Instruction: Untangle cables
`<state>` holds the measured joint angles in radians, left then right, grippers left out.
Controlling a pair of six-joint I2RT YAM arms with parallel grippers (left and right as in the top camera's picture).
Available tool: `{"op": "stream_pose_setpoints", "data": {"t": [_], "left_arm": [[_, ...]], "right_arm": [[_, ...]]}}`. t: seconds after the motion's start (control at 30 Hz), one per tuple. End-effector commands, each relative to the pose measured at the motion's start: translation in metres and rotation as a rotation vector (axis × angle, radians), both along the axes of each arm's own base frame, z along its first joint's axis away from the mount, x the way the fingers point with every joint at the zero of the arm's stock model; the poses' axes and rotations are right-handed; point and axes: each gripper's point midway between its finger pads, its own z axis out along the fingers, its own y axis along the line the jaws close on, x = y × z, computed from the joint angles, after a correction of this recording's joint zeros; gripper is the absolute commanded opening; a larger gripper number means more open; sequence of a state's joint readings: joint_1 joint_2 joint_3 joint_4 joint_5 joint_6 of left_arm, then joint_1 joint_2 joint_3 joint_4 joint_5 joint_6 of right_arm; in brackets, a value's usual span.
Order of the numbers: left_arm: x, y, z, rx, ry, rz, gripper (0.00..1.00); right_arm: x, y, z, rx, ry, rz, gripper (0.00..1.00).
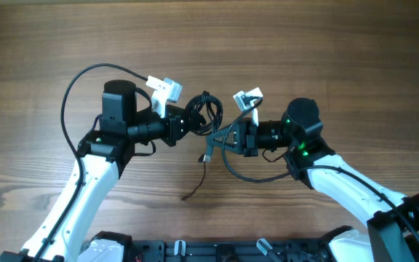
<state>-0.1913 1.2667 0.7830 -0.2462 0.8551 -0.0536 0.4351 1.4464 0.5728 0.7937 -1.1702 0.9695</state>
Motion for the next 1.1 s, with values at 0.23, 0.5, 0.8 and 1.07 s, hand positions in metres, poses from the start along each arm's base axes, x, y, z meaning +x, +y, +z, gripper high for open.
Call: {"op": "stream_pose_setpoints", "data": {"t": [0.23, 0.5, 0.8, 1.07], "left_arm": [[-0.022, -0.01, 0.015, -0.058, -0.076, -0.164, 0.04], [-0.043, -0.021, 0.025, -0.126, -0.137, -0.307, 0.04], [-0.054, -0.042, 0.013, -0.047, -0.147, -0.346, 0.04], [-0.055, -0.046, 0.015, -0.052, -0.167, -0.361, 0.04]], "right_arm": [[0.063, -0.01, -0.031, -0.126, -0.001, -0.384, 0.04], [0.064, -0.011, -0.033, -0.136, 0.005, -0.392, 0.04], [0.062, -0.009, -0.032, -0.109, 0.158, -0.396, 0.05], [0.08, -0.015, -0.025, -0.08, 0.162, -0.5, 0.05]]}}
